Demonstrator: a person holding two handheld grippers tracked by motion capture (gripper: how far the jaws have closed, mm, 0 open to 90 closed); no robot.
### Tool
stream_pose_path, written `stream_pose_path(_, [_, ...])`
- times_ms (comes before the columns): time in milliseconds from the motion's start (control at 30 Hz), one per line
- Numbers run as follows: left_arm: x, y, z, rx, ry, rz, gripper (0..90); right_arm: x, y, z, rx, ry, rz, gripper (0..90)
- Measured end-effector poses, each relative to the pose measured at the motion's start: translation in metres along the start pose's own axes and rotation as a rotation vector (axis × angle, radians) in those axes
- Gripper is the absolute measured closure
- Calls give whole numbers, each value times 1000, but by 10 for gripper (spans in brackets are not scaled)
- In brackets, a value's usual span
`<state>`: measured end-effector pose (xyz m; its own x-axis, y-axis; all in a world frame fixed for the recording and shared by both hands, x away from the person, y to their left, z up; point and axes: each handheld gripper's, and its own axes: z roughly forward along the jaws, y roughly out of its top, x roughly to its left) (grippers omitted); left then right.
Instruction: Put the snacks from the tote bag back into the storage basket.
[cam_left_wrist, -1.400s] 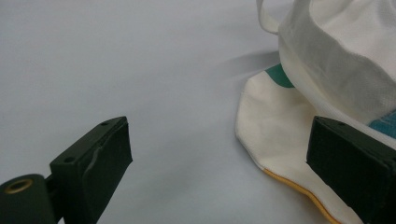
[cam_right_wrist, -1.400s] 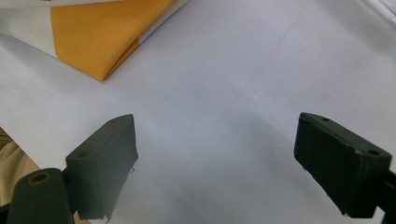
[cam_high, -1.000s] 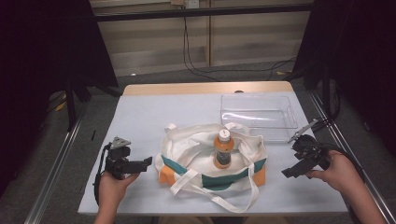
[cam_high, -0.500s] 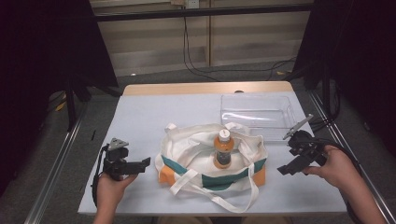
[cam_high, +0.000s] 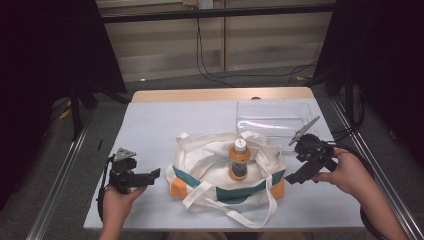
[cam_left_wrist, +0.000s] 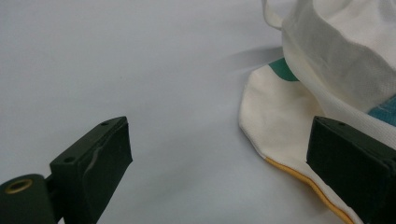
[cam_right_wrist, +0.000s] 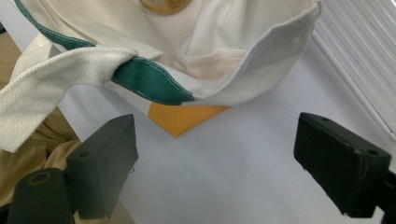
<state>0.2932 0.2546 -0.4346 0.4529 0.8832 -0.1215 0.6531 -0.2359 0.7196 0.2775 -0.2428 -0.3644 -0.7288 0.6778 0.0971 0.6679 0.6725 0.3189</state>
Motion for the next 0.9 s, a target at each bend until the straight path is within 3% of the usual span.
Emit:
stream_pose_path(400, [0,0,0,-1,-3,-4,65,3,24,-11,37,-14,-22,130])
stream_pose_path(900, [0,0,0,1,-1,-3,66,4,44,-3,71,-2,-55,130])
